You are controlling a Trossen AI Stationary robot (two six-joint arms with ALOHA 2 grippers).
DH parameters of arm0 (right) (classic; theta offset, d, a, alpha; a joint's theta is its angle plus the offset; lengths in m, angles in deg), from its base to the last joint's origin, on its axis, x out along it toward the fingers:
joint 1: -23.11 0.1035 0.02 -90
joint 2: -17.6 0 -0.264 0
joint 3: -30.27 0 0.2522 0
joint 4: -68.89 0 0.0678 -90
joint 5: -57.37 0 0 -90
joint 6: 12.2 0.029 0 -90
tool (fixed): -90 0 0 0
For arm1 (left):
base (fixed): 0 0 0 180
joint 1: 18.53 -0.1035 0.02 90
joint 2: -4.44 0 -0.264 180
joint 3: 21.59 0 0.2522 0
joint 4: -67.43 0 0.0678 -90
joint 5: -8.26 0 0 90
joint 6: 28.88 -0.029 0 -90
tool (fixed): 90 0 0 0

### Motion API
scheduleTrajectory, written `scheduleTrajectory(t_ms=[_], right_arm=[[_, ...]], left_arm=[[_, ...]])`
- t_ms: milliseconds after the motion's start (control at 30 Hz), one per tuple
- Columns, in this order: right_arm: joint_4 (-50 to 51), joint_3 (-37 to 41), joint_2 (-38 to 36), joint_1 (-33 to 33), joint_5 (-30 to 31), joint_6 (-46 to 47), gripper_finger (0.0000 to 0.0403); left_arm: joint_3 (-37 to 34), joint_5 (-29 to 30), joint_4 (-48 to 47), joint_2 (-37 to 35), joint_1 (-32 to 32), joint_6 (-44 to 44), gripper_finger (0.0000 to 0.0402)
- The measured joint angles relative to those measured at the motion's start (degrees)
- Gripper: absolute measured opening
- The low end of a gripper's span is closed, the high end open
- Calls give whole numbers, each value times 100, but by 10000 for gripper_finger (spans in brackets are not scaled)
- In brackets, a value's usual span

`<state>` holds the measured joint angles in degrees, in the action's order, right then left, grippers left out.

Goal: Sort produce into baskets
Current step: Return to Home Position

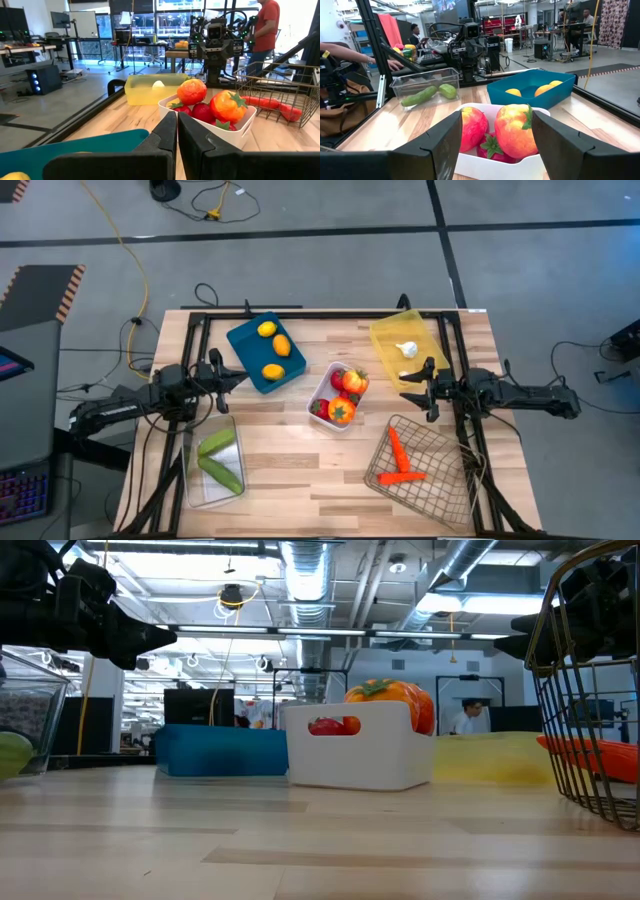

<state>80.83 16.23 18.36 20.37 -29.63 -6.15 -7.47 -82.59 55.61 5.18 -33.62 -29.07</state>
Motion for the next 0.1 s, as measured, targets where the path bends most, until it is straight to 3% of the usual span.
scheduleTrajectory(t_ms=[100], right_arm=[[0, 0, -2, 2, 0, 0, 265]], left_arm=[[0, -2, 0, 0, 0, 0, 0]])
